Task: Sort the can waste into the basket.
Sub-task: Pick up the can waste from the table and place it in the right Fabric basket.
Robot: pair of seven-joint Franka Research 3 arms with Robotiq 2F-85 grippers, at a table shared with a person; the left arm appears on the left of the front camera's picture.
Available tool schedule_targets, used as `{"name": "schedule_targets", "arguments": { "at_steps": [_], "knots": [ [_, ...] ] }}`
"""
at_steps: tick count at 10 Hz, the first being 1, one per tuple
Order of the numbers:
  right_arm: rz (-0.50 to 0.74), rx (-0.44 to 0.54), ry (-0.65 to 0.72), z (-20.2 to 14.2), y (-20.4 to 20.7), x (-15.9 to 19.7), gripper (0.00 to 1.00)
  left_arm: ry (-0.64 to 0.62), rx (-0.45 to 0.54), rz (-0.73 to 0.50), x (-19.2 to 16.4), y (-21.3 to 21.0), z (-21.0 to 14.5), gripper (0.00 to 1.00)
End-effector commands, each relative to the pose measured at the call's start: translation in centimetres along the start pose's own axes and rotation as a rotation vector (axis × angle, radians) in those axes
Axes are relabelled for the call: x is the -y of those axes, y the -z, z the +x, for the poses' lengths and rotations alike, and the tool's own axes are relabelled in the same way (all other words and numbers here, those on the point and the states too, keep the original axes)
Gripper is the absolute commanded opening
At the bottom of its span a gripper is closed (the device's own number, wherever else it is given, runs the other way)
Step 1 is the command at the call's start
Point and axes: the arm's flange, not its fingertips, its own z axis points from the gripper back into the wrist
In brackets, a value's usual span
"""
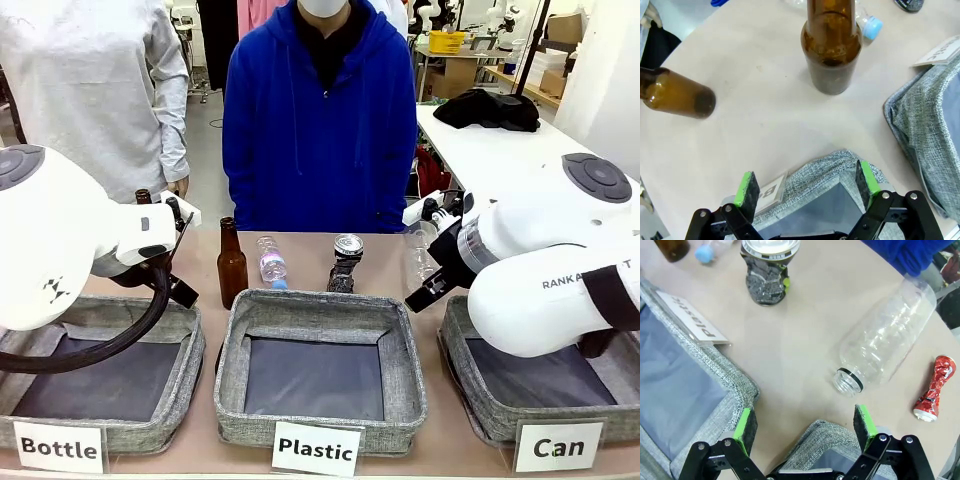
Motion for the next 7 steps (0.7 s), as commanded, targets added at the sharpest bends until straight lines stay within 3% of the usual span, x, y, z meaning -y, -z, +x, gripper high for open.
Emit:
{"name": "schedule_targets", "arguments": {
  "at_steps": [1, 7],
  "knots": [
    [0.000, 0.000, 0.001, 0.00, 0.00, 0.01, 1.00, 0.000, 0.000, 0.000, 0.00, -0.01, 0.01, 1.00],
    [0.000, 0.000, 0.001, 0.00, 0.00, 0.01, 1.00, 0.000, 0.000, 0.000, 0.00, -0.01, 0.01, 1.00]
  ]
}}
